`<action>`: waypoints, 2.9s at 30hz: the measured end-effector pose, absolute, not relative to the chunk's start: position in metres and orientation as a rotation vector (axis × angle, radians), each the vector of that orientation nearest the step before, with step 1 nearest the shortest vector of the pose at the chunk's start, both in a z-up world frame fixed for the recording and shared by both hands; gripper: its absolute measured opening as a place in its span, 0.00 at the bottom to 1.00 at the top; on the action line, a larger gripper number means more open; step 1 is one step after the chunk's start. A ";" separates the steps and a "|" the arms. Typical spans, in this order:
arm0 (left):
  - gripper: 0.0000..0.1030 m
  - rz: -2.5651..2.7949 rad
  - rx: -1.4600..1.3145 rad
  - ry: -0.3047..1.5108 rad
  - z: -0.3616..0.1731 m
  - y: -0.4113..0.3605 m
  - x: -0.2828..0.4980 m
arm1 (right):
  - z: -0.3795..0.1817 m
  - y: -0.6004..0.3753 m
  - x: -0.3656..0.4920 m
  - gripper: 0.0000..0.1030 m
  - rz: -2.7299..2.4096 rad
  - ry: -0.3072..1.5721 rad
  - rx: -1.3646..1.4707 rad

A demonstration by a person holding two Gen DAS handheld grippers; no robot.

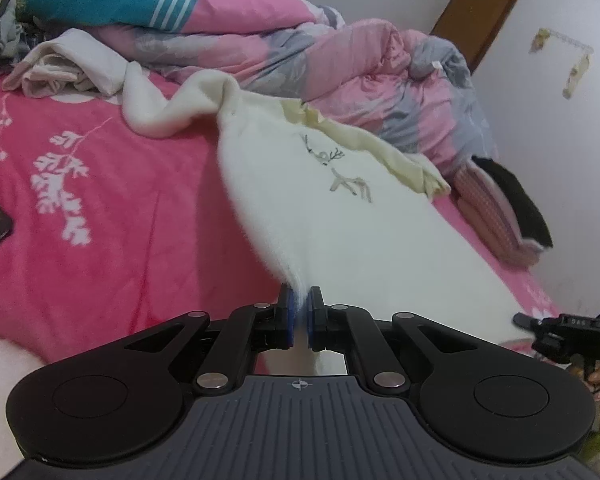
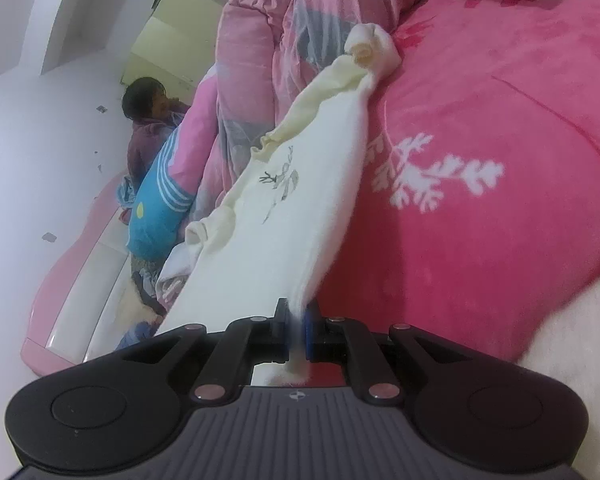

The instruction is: Fold clothes

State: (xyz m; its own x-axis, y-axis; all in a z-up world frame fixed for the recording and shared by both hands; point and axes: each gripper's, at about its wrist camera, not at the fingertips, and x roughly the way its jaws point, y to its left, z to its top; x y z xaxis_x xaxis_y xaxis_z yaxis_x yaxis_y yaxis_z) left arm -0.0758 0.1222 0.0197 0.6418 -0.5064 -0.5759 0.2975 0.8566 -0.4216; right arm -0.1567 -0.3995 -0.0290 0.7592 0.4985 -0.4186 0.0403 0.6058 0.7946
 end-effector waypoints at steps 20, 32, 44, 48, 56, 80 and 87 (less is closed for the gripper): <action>0.19 -0.353 -0.049 0.792 -0.001 0.137 -0.087 | -0.007 -0.387 -0.196 0.17 -0.070 0.771 0.454; 0.31 -0.445 -0.140 0.627 -0.006 0.056 0.018 | -0.006 -0.295 -0.052 0.38 0.211 0.662 0.226; 0.31 -0.326 -0.128 0.652 -0.007 0.083 0.077 | -0.008 -0.393 -0.022 0.33 0.042 0.699 0.399; 0.31 -0.441 -0.099 0.656 0.001 0.041 0.129 | 0.028 -0.347 0.024 0.33 0.123 0.661 0.212; 0.27 -0.107 -0.107 0.602 -0.057 0.039 0.199 | 0.009 -0.203 0.171 0.31 0.419 0.734 -0.041; 0.16 -0.086 -0.318 0.569 -0.058 0.070 0.198 | -0.046 -0.119 0.365 0.21 0.314 0.758 0.028; 0.16 -0.084 -0.328 0.571 -0.058 0.071 0.198 | -0.023 -0.133 0.325 0.24 0.396 0.805 0.034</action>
State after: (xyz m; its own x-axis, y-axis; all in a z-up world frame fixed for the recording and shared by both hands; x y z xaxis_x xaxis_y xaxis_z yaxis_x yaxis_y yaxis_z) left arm 0.1982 0.0707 -0.0584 0.8394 -0.1685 -0.5167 -0.0119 0.9448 -0.3273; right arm 0.3250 -0.1331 -0.0227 0.6240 0.3573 -0.6950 -0.3320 0.9263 0.1782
